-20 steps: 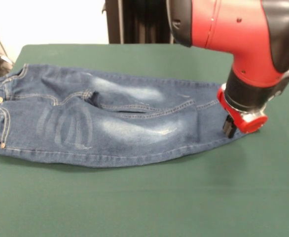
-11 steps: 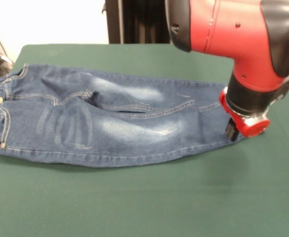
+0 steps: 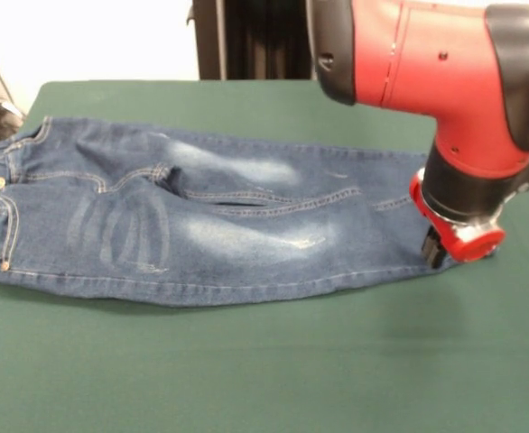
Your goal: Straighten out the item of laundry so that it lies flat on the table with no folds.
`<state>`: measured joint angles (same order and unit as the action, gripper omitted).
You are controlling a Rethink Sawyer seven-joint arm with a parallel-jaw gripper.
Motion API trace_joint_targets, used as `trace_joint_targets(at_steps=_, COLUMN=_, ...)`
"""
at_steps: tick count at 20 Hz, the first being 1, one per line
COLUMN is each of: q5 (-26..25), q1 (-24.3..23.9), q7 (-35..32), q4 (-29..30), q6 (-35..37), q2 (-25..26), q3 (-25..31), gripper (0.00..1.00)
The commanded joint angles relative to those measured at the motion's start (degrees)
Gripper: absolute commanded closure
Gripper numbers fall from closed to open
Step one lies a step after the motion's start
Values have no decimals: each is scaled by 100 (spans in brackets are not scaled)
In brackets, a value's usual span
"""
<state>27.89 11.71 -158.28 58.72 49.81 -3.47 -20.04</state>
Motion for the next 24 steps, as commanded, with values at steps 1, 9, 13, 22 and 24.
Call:
trace_joint_targets(at_steps=1, q5=549, q1=219, q7=-2266, q4=-523, q6=286, q2=378, q3=300, gripper=100)
trace_joint_targets(at_steps=9, q5=659, q1=408, q7=-2795, q4=-855, q6=745, q2=368, q3=44, gripper=100)
trace_joint_targets(at_steps=13, q5=727, q1=535, q7=-3055, q4=-807, q6=570, q2=341, q3=55, gripper=100)
trace_joint_targets(at_steps=22, q5=695, q1=665, q7=-3465, q4=-971, q6=771, q2=364, q3=-15, gripper=100)
trace_joint_targets(at_steps=24, q5=710, q1=669, q7=-3526, q4=-926, q6=752, q2=327, q3=-21, gripper=100)
